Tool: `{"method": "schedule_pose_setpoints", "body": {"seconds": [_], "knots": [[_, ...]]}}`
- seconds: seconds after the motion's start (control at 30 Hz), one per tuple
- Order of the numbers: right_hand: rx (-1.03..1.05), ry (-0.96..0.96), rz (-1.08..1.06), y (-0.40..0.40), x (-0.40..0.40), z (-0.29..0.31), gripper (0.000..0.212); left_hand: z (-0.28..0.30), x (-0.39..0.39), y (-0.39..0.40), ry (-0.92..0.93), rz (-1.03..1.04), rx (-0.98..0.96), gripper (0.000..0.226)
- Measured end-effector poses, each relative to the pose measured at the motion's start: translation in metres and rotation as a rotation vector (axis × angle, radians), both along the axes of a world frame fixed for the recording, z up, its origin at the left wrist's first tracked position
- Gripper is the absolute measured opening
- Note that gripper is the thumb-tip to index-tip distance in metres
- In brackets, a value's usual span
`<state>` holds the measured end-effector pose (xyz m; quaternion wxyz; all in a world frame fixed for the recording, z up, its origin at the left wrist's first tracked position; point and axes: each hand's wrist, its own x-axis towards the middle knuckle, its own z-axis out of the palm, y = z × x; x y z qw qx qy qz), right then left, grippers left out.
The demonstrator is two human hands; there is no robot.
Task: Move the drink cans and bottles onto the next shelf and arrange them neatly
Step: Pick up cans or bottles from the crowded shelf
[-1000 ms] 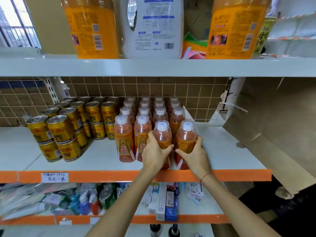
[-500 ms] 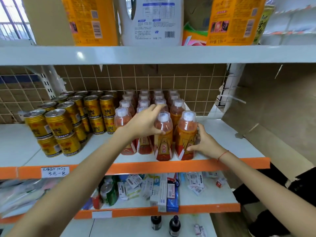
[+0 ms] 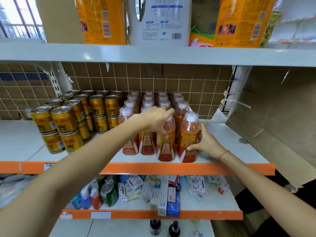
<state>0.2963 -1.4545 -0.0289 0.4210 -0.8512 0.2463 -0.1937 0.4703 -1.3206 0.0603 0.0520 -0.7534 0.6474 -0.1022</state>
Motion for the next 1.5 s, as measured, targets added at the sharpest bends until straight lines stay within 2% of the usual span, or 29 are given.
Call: {"method": "schedule_pose_setpoints", "body": {"seconds": [0.27, 0.8, 1.5], "knots": [[0.008, -0.048, -0.026, 0.004, 0.012, 0.000, 0.093, 0.001, 0.002, -0.008, -0.030, 0.021, -0.021, 0.098], [-0.026, -0.067, -0.079, 0.005, 0.027, 0.000, 0.087, 0.000, 0.015, -0.020, 0.035, 0.044, 0.027, 0.099], [-0.041, -0.092, -0.099, 0.003, 0.033, -0.004, 0.087, -0.003, 0.013, -0.017, 0.043, 0.047, -0.018, 0.095]]}}
